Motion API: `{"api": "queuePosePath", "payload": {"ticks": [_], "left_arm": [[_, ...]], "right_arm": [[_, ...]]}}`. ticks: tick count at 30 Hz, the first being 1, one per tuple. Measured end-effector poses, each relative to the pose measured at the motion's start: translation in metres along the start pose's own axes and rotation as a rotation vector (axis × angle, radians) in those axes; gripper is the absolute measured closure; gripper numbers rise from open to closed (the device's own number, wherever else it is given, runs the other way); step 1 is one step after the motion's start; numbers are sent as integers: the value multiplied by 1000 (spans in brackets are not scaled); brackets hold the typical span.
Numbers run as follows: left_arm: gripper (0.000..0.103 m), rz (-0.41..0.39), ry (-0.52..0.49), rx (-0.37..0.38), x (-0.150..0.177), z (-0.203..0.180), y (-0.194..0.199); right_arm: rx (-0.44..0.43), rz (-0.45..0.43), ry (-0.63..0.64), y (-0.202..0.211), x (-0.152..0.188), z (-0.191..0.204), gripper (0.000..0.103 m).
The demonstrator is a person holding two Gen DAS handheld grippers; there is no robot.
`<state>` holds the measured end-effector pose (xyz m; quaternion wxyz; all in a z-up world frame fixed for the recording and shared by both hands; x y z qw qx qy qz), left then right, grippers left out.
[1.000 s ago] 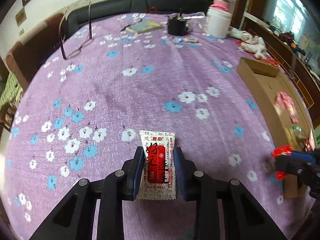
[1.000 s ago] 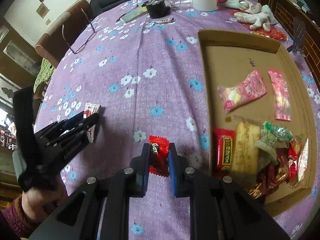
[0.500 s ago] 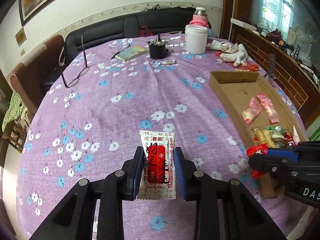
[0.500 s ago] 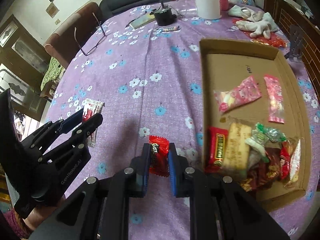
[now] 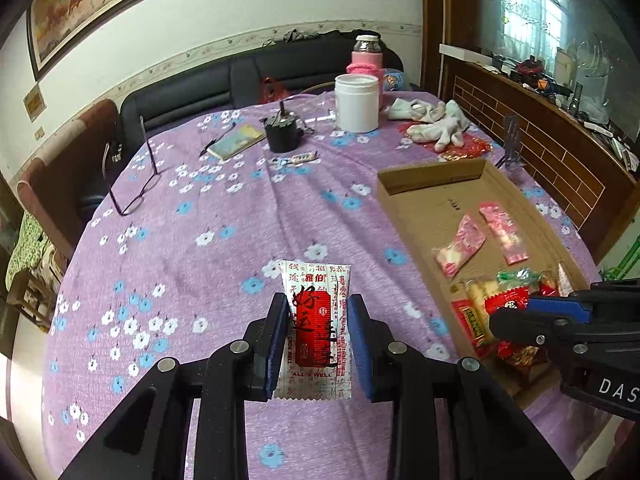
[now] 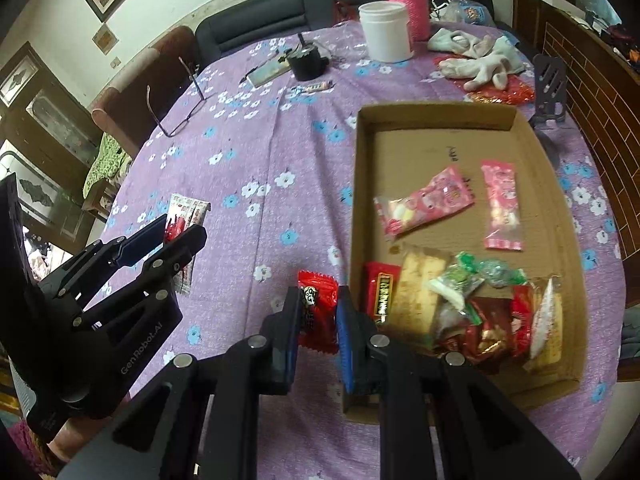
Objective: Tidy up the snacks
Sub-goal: 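Carry white packet into tray with left gripper while right carries red candy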
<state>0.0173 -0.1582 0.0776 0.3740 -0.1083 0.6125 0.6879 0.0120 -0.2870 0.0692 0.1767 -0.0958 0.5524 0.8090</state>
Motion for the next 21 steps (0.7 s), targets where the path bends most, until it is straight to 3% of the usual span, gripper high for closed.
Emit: {"api": "queuePosePath", "payload": {"ticks": [21], "left_arm": [[72,-56,-78,31,-38,-53,7]], "right_arm": [[3,-56,-68,29,-12,-47,87]]}}
Point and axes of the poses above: each gripper's, at about its wrist camera, not at the fingertips, and y roughly against the way its jaws point, z to its left, x to its underside, the point moved 4 cm from there along -y, roughly the way its jaws point, and after that the axes turned 14 degrees about -y, right-handed, at the moved point
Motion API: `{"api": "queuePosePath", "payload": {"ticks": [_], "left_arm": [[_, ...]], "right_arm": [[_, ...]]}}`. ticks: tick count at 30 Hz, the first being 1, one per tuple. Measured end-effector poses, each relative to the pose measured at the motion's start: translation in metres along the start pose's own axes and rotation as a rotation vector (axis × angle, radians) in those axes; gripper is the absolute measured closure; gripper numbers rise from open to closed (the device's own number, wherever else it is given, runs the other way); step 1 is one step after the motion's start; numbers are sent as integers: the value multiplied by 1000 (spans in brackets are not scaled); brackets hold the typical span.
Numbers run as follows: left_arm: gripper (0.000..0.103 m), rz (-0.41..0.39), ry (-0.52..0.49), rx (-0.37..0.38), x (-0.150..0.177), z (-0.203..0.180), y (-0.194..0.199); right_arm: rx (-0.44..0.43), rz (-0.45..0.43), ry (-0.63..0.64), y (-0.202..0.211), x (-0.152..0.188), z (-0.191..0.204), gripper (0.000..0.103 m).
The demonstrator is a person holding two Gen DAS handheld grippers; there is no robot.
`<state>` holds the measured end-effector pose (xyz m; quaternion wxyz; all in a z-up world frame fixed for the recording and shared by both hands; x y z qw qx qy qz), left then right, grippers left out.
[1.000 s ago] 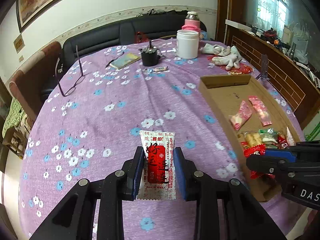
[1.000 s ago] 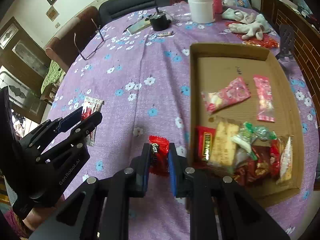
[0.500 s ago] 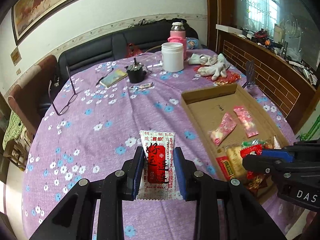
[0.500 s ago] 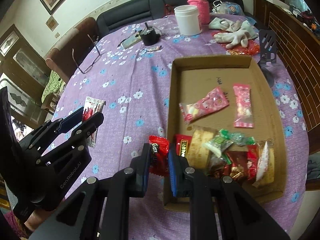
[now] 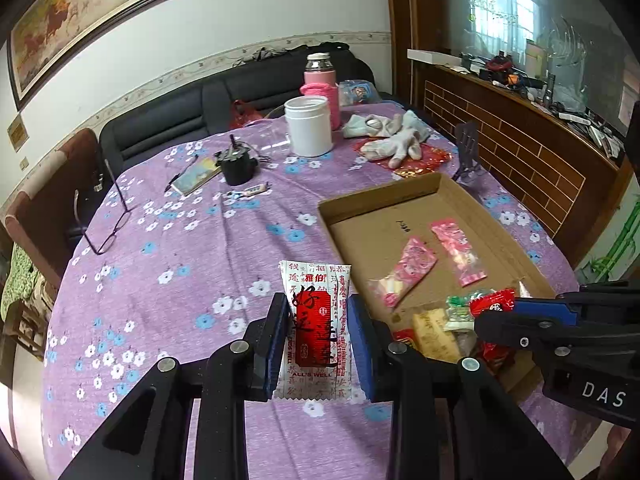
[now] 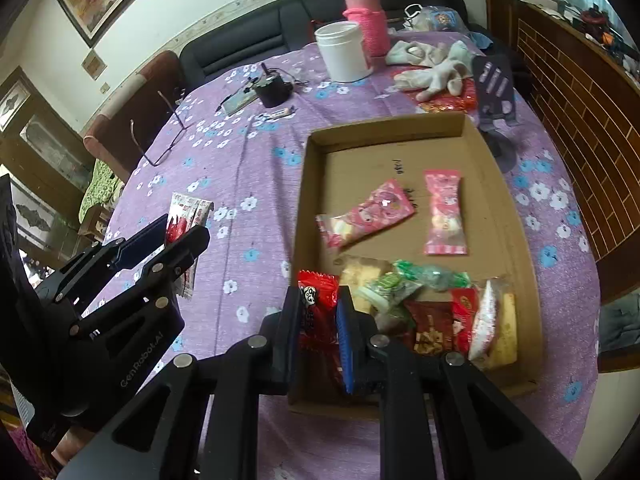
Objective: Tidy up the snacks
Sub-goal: 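Carry white packet into tray with left gripper while right carries red candy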
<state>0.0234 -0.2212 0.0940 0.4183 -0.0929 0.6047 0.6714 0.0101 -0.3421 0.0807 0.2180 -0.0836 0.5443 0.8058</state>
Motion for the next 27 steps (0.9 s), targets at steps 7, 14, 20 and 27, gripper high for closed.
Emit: {"api": "queuePosePath", "payload": {"ticks": [7,14,20,27], "left_arm": [[72,-1,-27,17,-10,-19,-5],[72,-1,-47,37,-18,-36,-10],[72,6,-49,55,-23,-48,-18],[72,19,-49,71,-25,-58,-27]], "right_arm": [[5,-9,-30,6,-4,-19,87],[15,-13,-51,8,-9,-37,87],[26,-12,-61,10,-13,-48,87],[37,-3,-71,6,-17,-60,87]]}}
Point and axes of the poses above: each gripper's, at about its wrist camera, not at the fingertips, and y roughly against the way its jaws point, z to its left, x to its underside, the point moved 4 cm from there along -y, roughly the way its jaws point, and after that the axes turned 14 degrees about -y, right-handed, at the moved point
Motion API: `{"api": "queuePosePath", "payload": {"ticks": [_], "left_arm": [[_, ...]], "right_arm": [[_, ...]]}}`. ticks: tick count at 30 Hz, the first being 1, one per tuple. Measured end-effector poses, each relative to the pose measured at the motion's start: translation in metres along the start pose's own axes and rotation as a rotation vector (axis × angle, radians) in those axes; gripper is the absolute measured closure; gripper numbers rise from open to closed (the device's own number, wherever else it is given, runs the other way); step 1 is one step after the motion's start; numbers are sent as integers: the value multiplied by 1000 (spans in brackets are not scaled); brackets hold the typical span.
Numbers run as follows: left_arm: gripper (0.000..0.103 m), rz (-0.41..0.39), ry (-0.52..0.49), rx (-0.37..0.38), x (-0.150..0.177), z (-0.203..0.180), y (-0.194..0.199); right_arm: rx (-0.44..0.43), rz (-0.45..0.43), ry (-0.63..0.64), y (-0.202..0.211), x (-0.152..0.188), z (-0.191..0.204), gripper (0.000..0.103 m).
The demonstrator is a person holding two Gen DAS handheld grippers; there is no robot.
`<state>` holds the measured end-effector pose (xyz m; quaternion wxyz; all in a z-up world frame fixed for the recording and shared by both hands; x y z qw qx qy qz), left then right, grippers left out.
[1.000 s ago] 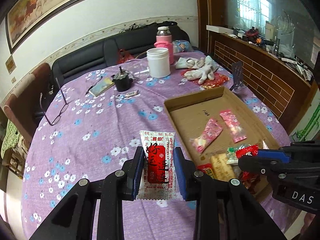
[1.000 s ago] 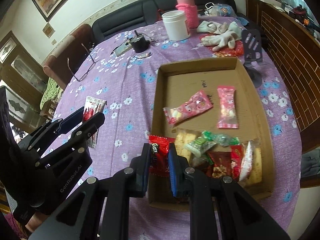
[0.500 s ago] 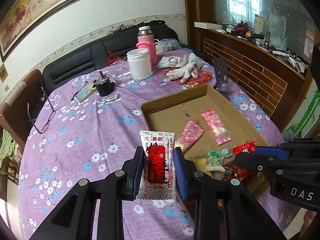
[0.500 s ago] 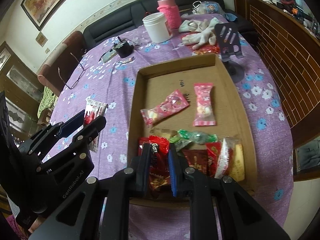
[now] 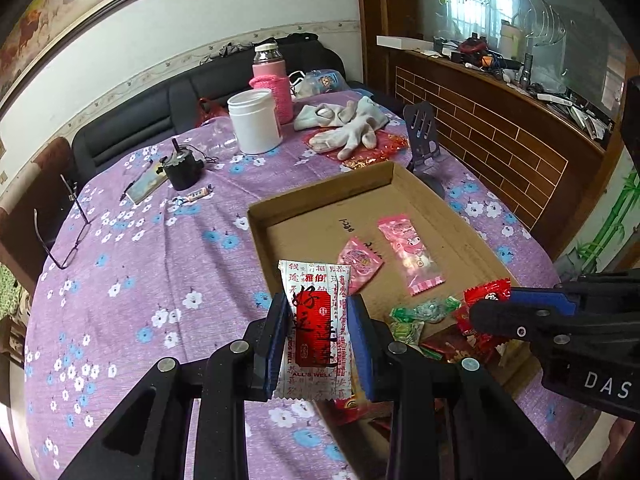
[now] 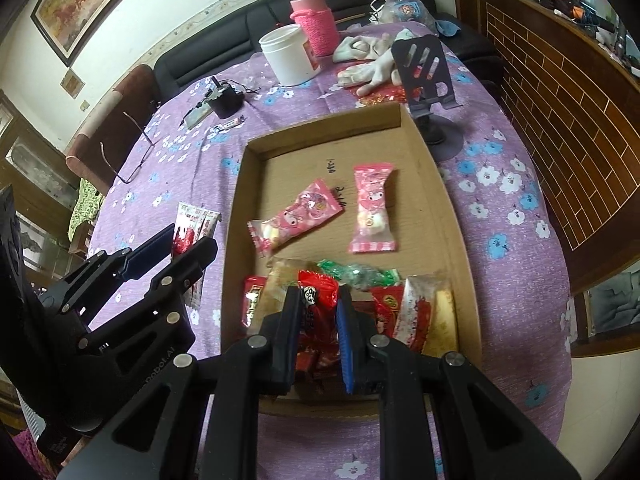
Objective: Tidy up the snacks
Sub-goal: 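Carry white packet into tray with left gripper while right carries red candy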
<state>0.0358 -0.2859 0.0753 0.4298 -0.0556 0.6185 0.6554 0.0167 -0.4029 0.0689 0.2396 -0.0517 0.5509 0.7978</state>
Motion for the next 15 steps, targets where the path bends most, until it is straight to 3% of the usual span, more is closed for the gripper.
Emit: {"api": "queuePosePath", "payload": {"ticks": [4,12,15], "left_arm": [[72,14,10,19,0,-3,-8],[72,45,88,162,8,-4,-28],[72,63,87,184,10,-8,-35]], "right_arm": [[6,12,-3,-5,-3,-5,87],[12,50,-30,-20,-7,-16,87],[10,65,-38,-27,-8,-18,87]]}}
Point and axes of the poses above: each gripper's, at about its wrist camera, not at the fingertips, and y roughly against the way its jaws point, z to its left, x to its underside, the point moved 4 cm from there along -y, roughly the way its jaws point, and after that the axes turned 14 degrees about -y, right-handed, at the moved point
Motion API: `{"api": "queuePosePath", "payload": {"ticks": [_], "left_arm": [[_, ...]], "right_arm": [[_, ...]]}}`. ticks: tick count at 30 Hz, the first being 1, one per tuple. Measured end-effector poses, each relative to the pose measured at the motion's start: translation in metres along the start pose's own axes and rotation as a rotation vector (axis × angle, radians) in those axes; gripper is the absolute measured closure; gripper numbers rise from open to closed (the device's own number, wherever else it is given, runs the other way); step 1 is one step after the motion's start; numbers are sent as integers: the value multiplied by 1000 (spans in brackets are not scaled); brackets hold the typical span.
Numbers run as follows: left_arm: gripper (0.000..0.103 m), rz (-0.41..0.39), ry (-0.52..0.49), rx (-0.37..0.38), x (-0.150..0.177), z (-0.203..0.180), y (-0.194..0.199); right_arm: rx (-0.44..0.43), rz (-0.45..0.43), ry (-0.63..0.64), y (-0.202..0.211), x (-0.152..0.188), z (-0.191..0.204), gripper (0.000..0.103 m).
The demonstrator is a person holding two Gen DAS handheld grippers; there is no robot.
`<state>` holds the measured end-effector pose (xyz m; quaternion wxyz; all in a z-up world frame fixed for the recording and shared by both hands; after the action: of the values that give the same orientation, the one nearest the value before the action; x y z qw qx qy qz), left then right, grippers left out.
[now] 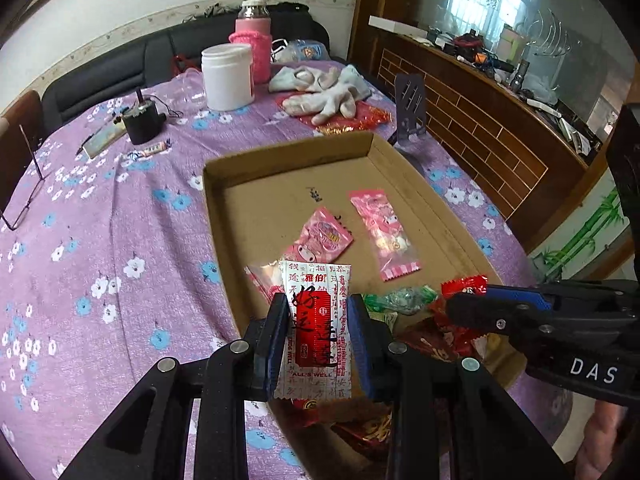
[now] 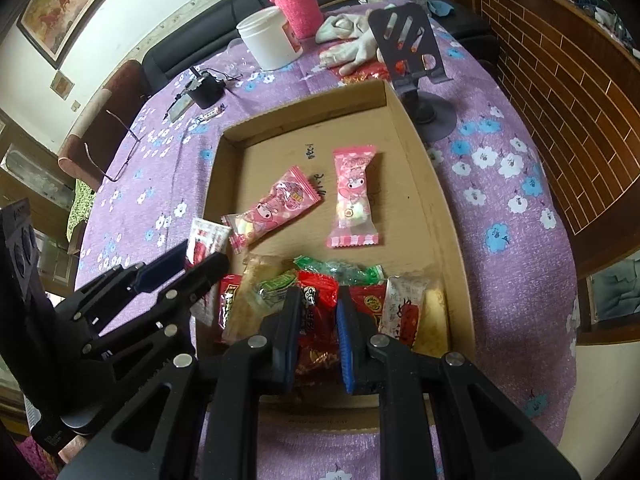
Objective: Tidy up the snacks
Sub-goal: 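Open both grippers to release the packet and red candy in the tray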
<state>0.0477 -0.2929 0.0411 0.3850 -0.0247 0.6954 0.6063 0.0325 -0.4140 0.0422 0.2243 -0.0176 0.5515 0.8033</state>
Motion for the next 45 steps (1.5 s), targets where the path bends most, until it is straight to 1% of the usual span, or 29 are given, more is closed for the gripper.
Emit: {"api": "queuePosePath", "payload": {"ticks": [5,18,26,37,41,42,43,45], "left_arm": [[72,32,-11,13,1,-3,-10],[72,71,-48,29,1,-10,-28],[71,70,-74,31,0,-13,-30],[69,64,-90,29,-1,-13,-28],[69,60,-94,29,-1,-14,-25],[67,58,-96,28,-2,-14,-25],[62,56,-97,25,-2,-14,-23],[56,46,-102,19,-3,-15,-20]], "right_arm": [[-2,16,-10,-9,-4,-2,87],[28,34,-22,-32,-15,-10,87],[45,40,-15,-39,-17,-11,85],[50,30,-12,-36,-17,-11,85],[48,23,-15,-32,-16,-10,79],[47,18,-14,-30,-16,-9,78],[45,15,-13,-29,-16,-9,77],[45,8,-14,-25,-15,-9,76]]}}
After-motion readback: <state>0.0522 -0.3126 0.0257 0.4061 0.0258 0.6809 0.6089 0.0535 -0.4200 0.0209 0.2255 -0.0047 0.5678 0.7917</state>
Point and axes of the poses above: each gripper's, at about its wrist camera, not at the fingertips, and y roughly against the way its jaws point, z to its left, x to its underside, the point moved 4 cm from there along -y, roughly the way its jaws point, and after that the axes turned 14 degrees about -y, right-handed, at the moved point
